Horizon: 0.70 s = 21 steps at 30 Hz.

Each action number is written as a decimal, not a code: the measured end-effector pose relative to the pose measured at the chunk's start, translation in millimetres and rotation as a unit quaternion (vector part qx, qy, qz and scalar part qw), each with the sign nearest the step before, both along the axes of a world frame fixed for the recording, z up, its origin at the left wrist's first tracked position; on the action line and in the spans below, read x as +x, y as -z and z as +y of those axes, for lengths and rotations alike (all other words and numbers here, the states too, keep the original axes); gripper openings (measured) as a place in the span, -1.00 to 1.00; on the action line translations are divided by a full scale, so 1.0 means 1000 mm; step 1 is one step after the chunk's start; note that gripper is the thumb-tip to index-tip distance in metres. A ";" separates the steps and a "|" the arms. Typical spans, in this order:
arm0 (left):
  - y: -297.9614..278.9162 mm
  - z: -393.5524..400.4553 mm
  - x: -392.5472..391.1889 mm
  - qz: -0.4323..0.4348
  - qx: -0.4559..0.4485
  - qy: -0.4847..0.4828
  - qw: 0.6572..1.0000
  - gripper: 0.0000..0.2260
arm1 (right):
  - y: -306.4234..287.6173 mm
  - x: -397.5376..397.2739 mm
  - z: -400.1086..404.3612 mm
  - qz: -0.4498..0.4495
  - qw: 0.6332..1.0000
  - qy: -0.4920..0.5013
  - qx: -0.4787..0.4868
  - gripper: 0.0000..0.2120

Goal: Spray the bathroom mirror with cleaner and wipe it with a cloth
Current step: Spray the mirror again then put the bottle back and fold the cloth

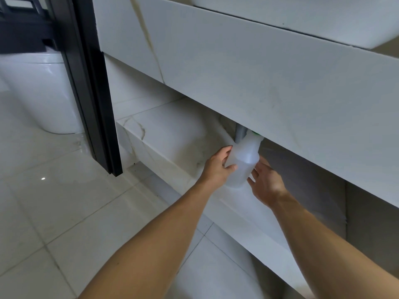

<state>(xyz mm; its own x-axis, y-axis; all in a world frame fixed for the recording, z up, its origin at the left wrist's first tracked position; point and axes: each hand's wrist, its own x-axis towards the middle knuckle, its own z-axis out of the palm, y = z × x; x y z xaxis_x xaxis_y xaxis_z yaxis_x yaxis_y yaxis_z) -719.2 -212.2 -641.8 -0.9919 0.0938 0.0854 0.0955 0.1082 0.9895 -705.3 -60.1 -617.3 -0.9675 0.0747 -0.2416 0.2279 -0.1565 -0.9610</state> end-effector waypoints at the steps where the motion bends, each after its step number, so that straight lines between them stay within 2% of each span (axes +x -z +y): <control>1: 0.000 0.000 -0.002 -0.002 -0.005 0.011 1.000 -0.45 | 0.001 -0.001 0.000 0.007 1.000 -0.002 -0.001 -0.65; 5: -0.001 -0.002 -0.010 -0.035 -0.036 0.049 0.998 -0.51 | 0.002 -0.003 0.005 0.019 0.999 -0.002 -0.051 -0.66; 9: -0.004 -0.001 -0.019 -0.075 -0.069 0.053 0.993 -0.60 | 0.002 0.000 0.004 0.004 0.996 0.062 -0.057 -0.70; 16: 0.001 0.004 -0.031 -0.167 0.056 0.032 0.984 -0.50 | 0.001 0.008 0.003 -0.003 0.993 0.096 -0.068 -0.76; 21: -0.005 0.002 -0.020 -0.184 0.143 0.076 0.970 -0.33 | -0.001 0.013 -0.004 0.005 0.992 0.102 -0.067 -0.67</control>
<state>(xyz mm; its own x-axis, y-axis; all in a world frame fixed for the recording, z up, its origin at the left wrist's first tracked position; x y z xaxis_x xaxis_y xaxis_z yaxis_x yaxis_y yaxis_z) -738.9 -209.9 -636.3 -0.9369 0.2653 -0.2276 -0.2764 -0.1636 0.9470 -691.8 -64.2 -616.1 -0.9377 0.2379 -0.2534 0.1691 -0.3247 -0.9306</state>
